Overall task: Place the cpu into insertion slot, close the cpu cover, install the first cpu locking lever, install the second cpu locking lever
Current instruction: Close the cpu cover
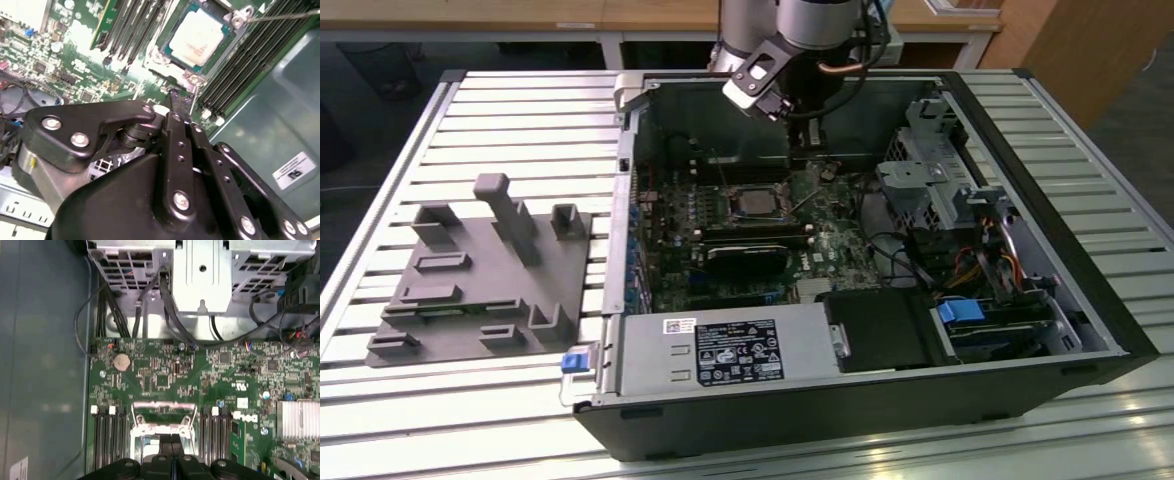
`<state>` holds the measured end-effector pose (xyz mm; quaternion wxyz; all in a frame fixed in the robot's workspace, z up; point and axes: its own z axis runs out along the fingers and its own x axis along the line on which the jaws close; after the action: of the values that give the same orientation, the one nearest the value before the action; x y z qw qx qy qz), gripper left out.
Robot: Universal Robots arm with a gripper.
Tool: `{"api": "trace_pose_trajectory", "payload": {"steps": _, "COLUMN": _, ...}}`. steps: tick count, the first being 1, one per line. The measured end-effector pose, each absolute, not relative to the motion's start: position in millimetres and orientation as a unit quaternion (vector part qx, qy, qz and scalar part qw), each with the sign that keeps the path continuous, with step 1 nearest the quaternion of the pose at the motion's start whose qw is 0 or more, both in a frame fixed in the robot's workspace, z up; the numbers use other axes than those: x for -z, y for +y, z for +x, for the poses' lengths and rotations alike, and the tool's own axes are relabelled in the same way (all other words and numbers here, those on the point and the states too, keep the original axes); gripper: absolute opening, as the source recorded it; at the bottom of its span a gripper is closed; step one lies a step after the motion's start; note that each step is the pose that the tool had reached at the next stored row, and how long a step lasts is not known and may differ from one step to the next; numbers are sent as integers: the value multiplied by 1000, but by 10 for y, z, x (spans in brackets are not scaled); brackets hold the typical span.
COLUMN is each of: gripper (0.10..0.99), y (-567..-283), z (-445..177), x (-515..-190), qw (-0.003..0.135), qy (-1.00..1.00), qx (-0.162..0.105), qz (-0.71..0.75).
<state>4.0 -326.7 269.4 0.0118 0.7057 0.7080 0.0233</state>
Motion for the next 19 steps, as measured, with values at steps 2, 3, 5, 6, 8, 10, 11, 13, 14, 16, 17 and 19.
{"api": "trace_pose_trajectory", "payload": {"steps": 2, "gripper": 106, "y": -3268, "z": 72, "x": -2693, "qw": 11, "qy": 708, "qx": -23, "qz": 706}}
{"api": "trace_pose_trajectory", "payload": {"steps": 3, "gripper": 106, "y": -3267, "z": 89, "x": -2692, "qw": 11, "qy": 708, "qx": -23, "qz": 706}}
{"api": "trace_pose_trajectory", "payload": {"steps": 5, "gripper": 106, "y": -3267, "z": 120, "x": -2692, "qw": 11, "qy": 708, "qx": -22, "qz": 706}}
{"api": "trace_pose_trajectory", "payload": {"steps": 6, "gripper": 106, "y": -3267, "z": 136, "x": -2691, "qw": 11, "qy": 708, "qx": -22, "qz": 706}}
{"api": "trace_pose_trajectory", "payload": {"steps": 8, "gripper": 106, "y": -3267, "z": 167, "x": -2691, "qw": 11, "qy": 708, "qx": -22, "qz": 706}}
{"api": "trace_pose_trajectory", "payload": {"steps": 10, "gripper": 106, "y": -3267, "z": 193, "x": -2691, "qw": 11, "qy": 708, "qx": -22, "qz": 706}}
{"api": "trace_pose_trajectory", "payload": {"steps": 11, "gripper": 106, "y": -3267, "z": 200, "x": -2691, "qw": 11, "qy": 708, "qx": -22, "qz": 706}}
{"api": "trace_pose_trajectory", "payload": {"steps": 13, "gripper": 106, "y": -3267, "z": 213, "x": -2690, "qw": 11, "qy": 708, "qx": -22, "qz": 706}}
{"api": "trace_pose_trajectory", "payload": {"steps": 14, "gripper": 106, "y": -3267, "z": 225, "x": -2690, "qw": 11, "qy": 708, "qx": -22, "qz": 706}}
{"api": "trace_pose_trajectory", "payload": {"steps": 16, "gripper": 106, "y": -3267, "z": 248, "x": -2689, "qw": 11, "qy": 708, "qx": -22, "qz": 706}}
{"api": "trace_pose_trajectory", "payload": {"steps": 17, "gripper": 106, "y": -3267, "z": 262, "x": -2688, "qw": 11, "qy": 708, "qx": -22, "qz": 706}}
{"api": "trace_pose_trajectory", "payload": {"steps": 19, "gripper": 106, "y": -3268, "z": 293, "x": -2685, "qw": 10, "qy": 708, "qx": -22, "qz": 706}}
